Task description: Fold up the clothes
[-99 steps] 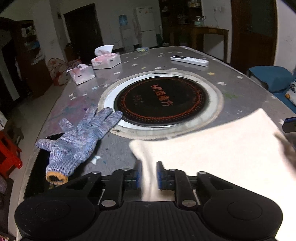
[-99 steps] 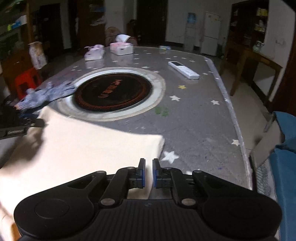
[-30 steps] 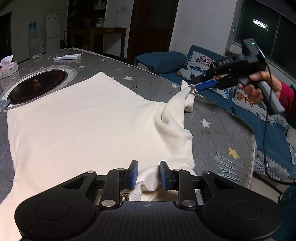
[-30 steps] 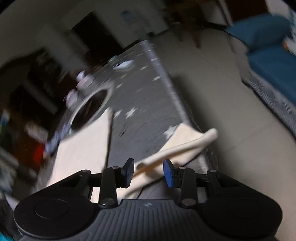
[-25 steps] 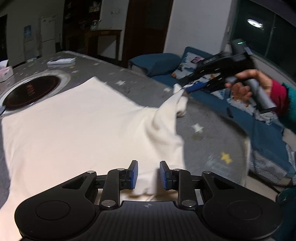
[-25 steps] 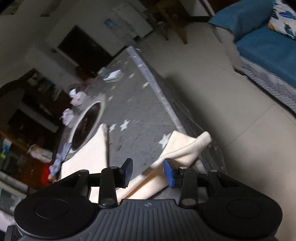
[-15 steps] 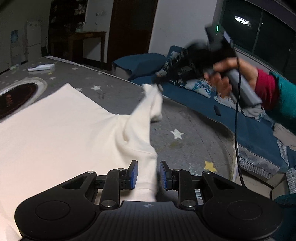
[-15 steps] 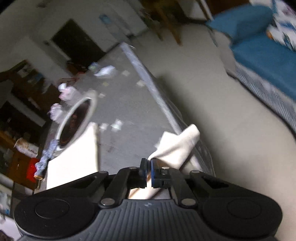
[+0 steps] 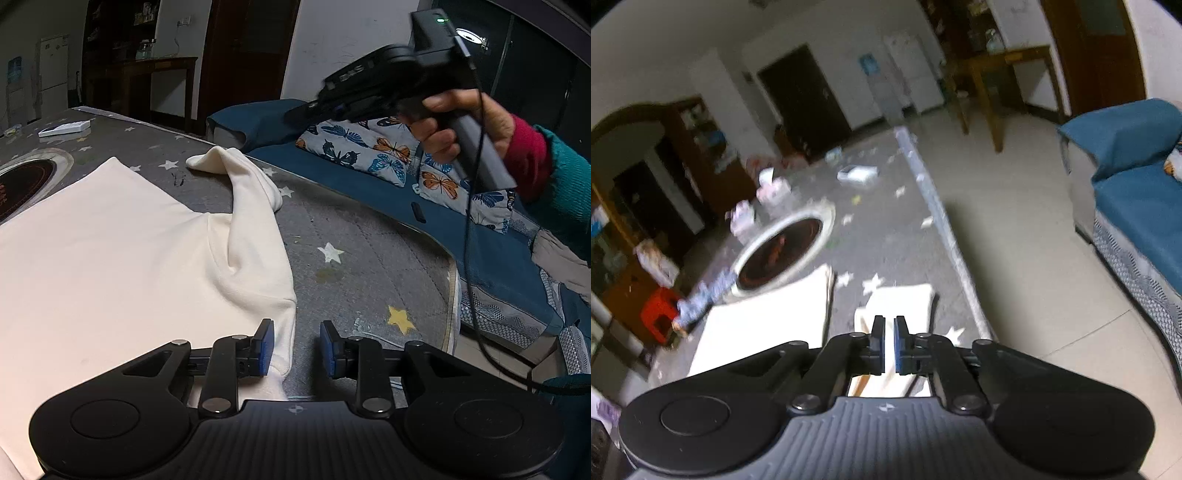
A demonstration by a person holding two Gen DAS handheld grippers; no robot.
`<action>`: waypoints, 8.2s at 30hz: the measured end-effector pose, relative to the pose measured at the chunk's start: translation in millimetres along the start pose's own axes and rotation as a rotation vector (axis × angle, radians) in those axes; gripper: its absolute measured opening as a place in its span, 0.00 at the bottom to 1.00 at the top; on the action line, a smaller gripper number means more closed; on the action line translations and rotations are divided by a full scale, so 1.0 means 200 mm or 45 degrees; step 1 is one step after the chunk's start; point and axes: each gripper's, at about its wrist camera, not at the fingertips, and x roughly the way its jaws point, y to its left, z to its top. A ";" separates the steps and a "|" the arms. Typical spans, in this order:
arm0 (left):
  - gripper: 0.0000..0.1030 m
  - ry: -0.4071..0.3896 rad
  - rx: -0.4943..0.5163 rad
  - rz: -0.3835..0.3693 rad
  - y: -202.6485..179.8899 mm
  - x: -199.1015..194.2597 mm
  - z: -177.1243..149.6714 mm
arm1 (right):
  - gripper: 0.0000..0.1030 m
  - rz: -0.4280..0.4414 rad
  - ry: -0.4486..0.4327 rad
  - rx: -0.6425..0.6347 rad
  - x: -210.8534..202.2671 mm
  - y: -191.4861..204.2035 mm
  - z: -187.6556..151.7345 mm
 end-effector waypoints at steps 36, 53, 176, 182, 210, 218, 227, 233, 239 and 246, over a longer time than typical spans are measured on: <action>0.32 -0.049 0.030 -0.021 -0.03 0.05 0.13 | 0.36 0.062 -0.078 0.571 -0.03 -0.53 -0.35; 0.18 0.025 -0.018 -0.048 0.01 0.04 0.04 | 0.04 0.227 -0.177 0.860 0.04 -0.72 -0.40; 0.30 -0.053 -0.108 0.503 0.08 -0.53 -0.29 | 0.32 0.277 0.259 -1.034 0.12 0.73 -0.57; 0.39 -0.003 0.186 0.559 -0.09 -0.48 -0.34 | 0.33 0.274 0.245 -1.103 0.03 0.74 -0.56; 0.21 -0.180 0.060 0.561 0.04 -0.47 -0.28 | 0.21 0.408 0.219 -1.310 0.05 0.80 -0.71; 0.42 -0.107 0.159 0.592 0.01 -0.45 -0.34 | 0.12 0.447 0.256 -1.110 0.08 0.77 -0.56; 0.08 -0.069 0.157 0.572 0.05 -0.42 -0.38 | 0.09 0.435 0.226 -1.096 0.02 0.80 -0.57; 0.05 -0.133 0.107 0.527 -0.04 -0.56 -0.39 | 0.09 0.462 0.176 -1.116 -0.11 0.82 -0.59; 0.05 -0.174 0.062 0.475 -0.21 -0.76 -0.44 | 0.09 0.558 0.197 -1.154 -0.36 0.84 -0.64; 0.05 -0.268 0.071 0.517 -0.26 -0.92 -0.32 | 0.08 0.594 0.194 -1.159 -0.53 0.91 -0.59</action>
